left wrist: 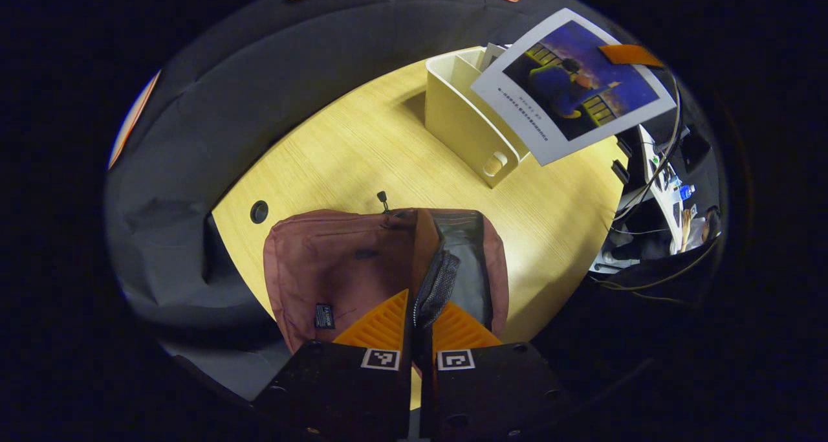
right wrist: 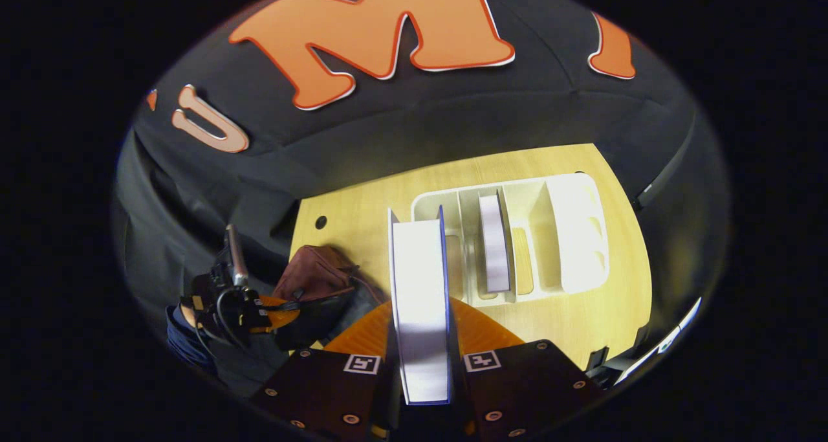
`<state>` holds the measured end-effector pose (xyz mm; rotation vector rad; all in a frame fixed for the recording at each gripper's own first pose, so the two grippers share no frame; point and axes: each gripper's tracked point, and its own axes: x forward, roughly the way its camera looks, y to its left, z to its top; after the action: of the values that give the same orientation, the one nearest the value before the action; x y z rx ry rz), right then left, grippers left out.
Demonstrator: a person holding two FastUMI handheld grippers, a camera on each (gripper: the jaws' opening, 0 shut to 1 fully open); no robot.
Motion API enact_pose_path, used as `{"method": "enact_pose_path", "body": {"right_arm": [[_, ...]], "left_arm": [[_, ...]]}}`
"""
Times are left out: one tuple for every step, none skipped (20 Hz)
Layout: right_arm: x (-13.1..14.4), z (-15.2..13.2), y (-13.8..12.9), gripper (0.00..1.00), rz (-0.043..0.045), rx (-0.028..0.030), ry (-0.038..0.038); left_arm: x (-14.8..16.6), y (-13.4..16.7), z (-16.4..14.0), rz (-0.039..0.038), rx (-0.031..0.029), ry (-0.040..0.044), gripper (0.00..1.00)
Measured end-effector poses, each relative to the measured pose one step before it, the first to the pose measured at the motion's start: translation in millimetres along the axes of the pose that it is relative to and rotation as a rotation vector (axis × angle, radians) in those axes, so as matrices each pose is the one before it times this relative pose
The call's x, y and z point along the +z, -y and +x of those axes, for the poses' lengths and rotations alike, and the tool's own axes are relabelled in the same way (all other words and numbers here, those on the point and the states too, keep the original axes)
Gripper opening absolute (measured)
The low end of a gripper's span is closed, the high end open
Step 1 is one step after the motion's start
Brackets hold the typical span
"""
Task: Open the schoolbag, grab two books from the bookshelf and put them into the schoolbag.
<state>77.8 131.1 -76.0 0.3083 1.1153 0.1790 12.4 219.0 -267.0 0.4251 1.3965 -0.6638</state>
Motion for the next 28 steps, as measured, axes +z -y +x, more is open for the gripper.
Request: {"method": "enact_pose_path", "body": {"right_arm": [[-6.59,-4.50,-4.58,0.32,-0.00127,0.02173,0.01102],[-9.25,-4.27,-2.21,0.32,-0.00083,0.01827,0.00721],[-9.11,-1.24,-1.25,0.32,-0.00125,0.01412,0.00209],[-11.00,1.07,0.56,0.32,0.00613,0.00880,-0.00231],[-10.12,1.26,-0.34,0.32,0.00996,0.00868,-0.00233],[-8.92,2.65,-0.86,0.32,0.00966,0.01006,-0.00309],[-10.22,4.78,-1.69,0.31,0.01011,0.01206,-0.00600],[-9.85,6.10,-0.26,0.31,0.00299,0.01291,-0.01137],[-8.09,4.43,-2.49,0.31,0.00806,0.01094,-0.00984],[-11.16,4.20,-1.74,0.31,0.00972,0.01926,-0.01043],[-8.79,6.07,-4.69,0.31,0.01447,0.02804,-0.00522],[-9.16,6.27,-4.85,0.31,0.01985,0.03127,-0.00630],[-8.54,6.49,-4.93,0.31,0.02341,0.02939,-0.00363],[-7.39,6.74,-2.55,0.31,0.02235,0.02406,0.00090],[-6.04,9.08,0.27,0.31,0.02034,0.01517,-0.00251],[-7.33,9.78,-0.06,0.31,0.01990,0.01167,-0.00341],[-6.11,10.69,1.86,0.31,0.01979,0.00795,-0.00323],[-6.41,11.31,-0.10,0.31,0.01992,0.00727,0.00023],[-4.57,11.60,2.51,0.31,0.02100,0.00733,0.00158],[-5.17,10.03,1.23,0.31,0.02368,0.01248,-0.00072],[-4.42,10.99,-0.20,0.31,0.02876,0.01291,-0.00528],[-6.52,11.50,-0.39,0.30,0.02360,0.01326,-0.00674],[-4.82,11.78,-0.70,0.31,0.02443,0.01287,-0.00225],[-4.60,9.77,-1.33,0.31,0.01017,0.01205,0.00170],[-2.28,10.61,-1.81,0.31,0.01103,0.00980,0.00684],[-3.17,10.73,-2.95,0.30,0.00870,0.01597,0.00728],[0.61,8.44,-5.43,0.30,0.01837,0.02559,0.01019],[-0.73,7.63,-4.64,0.30,0.01672,0.01989,0.01089]], "left_arm": [[-0.86,3.17,0.03,0.00733,-0.00387,0.00120,0.07],[-2.22,1.89,-0.35,0.00823,0.00076,0.00222,0.07],[-1.47,3.00,-0.40,0.01101,-0.00478,0.00740,0.07],[-0.66,2.40,-3.74,0.00804,-0.00646,0.00563,0.07],[0.65,0.33,-0.83,0.00520,0.00243,0.01098,0.07],[-2.32,0.30,0.47,-0.00014,-0.00303,0.00204,0.07],[-2.60,2.80,-0.50,0.00629,-0.01320,-0.00379,0.07],[-0.53,-0.24,1.44,0.00899,-0.00450,0.00343,0.07],[-0.44,2.50,1.83,-0.00980,-0.00713,-0.00406,0.07],[-0.42,-1.38,1.18,-0.00122,0.00100,0.00382,0.07],[-0.33,-1.03,-0.19,-0.00183,-0.00129,0.00096,0.07],[-1.41,0.34,-0.16,-0.00332,-0.00017,0.00360,0.07],[-0.04,-0.16,-0.17,-0.00161,-0.00056,0.00304,0.07],[0.78,-0.31,-0.91,-0.00243,-0.00080,0.00440,0.07],[-0.29,-0.49,-0.60,-0.00262,-0.00061,0.00245,0.07],[0.12,-0.03,0.10,-0.00547,0.00039,0.00483,0.07],[0.68,0.39,-0.21,-0.00471,-0.00045,0.00146,0.07],[-0.43,-0.09,0.10,-0.00298,0.00147,0.00672,0.07],[1.49,0.37,2.47,-0.00465,0.00102,0.00337,0.07],[-1.85,-0.08,-2.02,0.00102,-0.00186,-0.00029,0.04],[-0.08,0.64,1.00,-0.00584,-0.00031,0.00317,0.04],[-0.52,0.50,-0.74,0.00209,-0.00236,-0.00015,0.04],[1.62,-0.55,0.03,-0.00144,0.00146,0.00289,0.04],[-0.48,-0.03,0.26,0.00302,-0.00167,0.00362,0.04],[0.48,0.29,1.40,-0.00375,-0.00184,0.00103,0.04],[0.01,0.89,-0.56,-0.00250,-0.00139,0.00141,0.04],[0.37,0.99,0.38,-0.00573,-0.00180,0.00074,0.04],[0.42,1.86,-1.78,0.00191,0.00068,0.00221,0.04]]}}
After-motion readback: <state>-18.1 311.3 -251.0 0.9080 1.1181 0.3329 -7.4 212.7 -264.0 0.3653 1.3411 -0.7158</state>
